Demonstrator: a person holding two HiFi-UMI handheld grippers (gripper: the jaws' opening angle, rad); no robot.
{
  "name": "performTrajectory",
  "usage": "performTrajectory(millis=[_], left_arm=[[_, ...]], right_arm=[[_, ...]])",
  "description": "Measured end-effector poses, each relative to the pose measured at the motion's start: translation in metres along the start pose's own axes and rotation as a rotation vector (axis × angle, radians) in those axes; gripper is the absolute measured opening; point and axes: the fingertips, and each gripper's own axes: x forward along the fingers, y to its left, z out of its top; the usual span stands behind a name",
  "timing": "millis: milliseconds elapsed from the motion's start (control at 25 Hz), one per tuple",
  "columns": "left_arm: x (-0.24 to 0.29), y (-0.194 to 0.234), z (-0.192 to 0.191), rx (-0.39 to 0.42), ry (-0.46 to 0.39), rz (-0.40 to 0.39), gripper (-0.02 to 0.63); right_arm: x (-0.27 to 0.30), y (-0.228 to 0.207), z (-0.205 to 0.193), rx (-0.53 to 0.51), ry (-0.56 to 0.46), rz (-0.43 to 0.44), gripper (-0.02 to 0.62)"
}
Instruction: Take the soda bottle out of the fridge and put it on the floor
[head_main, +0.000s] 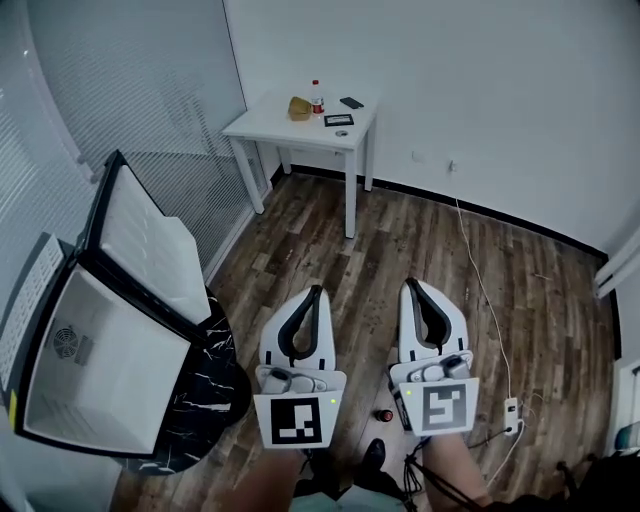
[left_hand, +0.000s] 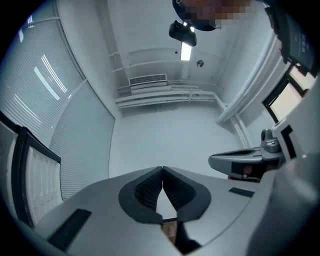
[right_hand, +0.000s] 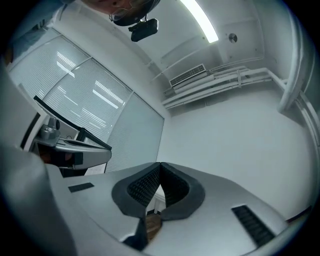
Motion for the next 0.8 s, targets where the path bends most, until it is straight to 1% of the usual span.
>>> performTrajectory(millis=[200, 400, 800], left_arm=[[-0.014, 0.007, 0.013, -0.026, -0.014, 0.020, 0.017], [-0.023, 0.005, 0.022, -0.045, -0.034, 0.018, 0.017], [-0.029, 0.007, 0.025, -0.017, -0.031, 0.015, 0.017]], right_arm=[[-0.006, 0.015, 0.015, -0.015, -0.001, 0.020, 0.012], [-0.012, 0.018, 0.023, -0.034, -0.009, 0.017, 0.011], [-0.015, 0.024, 0.028, -0.029, -0.016, 0.027, 0.011]])
